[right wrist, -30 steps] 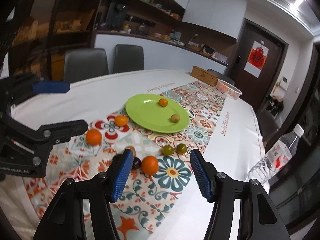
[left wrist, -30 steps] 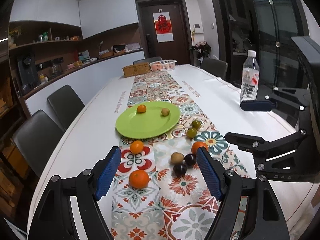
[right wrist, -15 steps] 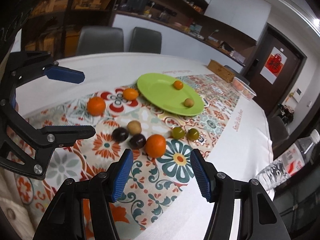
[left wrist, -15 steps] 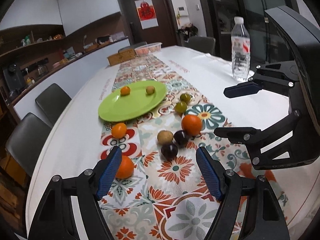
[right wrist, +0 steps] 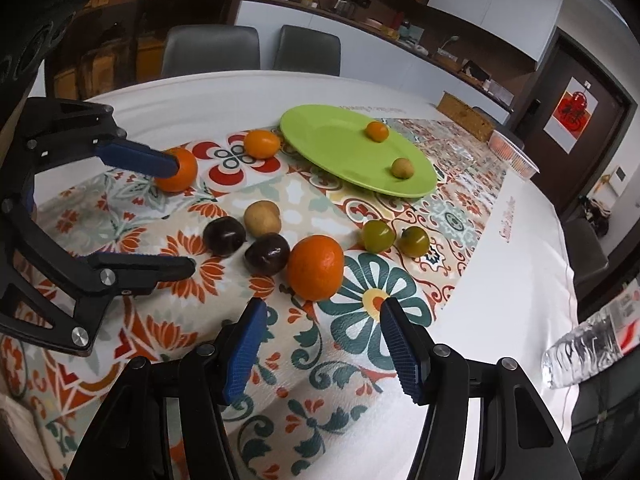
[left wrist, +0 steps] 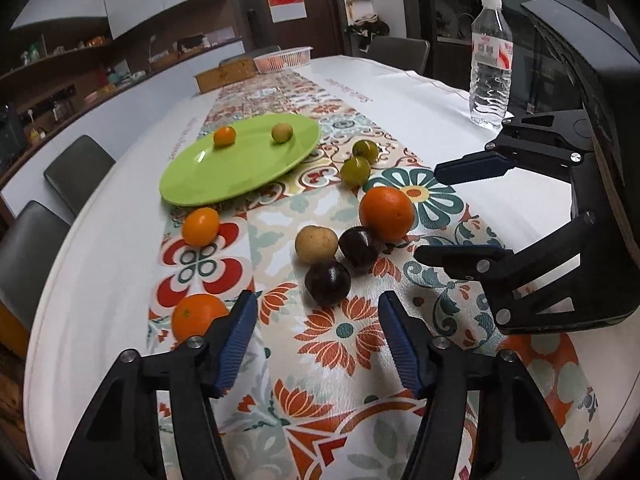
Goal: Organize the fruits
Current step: 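Move both tools back toward the remaining fruits on the runner, then grasp a dark purple plum with the left tool while the right tool grasps a large orange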
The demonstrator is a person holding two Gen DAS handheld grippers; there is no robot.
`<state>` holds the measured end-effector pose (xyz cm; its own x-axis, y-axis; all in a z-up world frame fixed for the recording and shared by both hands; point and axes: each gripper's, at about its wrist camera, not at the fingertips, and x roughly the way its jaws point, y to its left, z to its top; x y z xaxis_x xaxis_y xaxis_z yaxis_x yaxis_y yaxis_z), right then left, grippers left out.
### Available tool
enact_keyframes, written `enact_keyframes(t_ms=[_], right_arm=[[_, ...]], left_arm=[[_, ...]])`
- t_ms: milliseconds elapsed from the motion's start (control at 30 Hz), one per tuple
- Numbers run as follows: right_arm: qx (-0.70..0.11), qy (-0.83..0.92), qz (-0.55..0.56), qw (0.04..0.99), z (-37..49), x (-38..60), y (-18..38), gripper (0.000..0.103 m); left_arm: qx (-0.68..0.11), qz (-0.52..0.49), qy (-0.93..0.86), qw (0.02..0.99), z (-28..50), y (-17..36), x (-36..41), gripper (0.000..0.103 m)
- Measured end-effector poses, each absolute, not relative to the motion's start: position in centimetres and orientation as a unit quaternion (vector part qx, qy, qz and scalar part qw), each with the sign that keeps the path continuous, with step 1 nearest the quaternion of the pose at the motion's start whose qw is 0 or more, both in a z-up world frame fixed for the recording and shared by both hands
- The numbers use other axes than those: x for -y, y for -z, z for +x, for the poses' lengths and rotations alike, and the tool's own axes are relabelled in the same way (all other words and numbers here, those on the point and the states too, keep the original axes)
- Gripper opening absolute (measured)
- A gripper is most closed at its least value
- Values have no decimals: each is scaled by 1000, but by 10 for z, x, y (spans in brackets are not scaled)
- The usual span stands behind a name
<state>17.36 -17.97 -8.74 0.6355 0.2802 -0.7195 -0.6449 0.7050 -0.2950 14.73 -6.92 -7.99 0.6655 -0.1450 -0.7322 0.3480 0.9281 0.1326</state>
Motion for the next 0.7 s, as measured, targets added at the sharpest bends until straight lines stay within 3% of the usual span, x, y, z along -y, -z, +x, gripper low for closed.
enact_keyframes(t_ms=[367, 700], right_arm=[[-339, -283, -289, 850, 187, 170, 100, 52], [-337, -287, -298, 846, 193, 165, 101, 45]], left_arm=[[-405, 117, 148, 895, 165, 89, 69, 53], [-414, 108, 159, 890, 172, 91, 71, 38]])
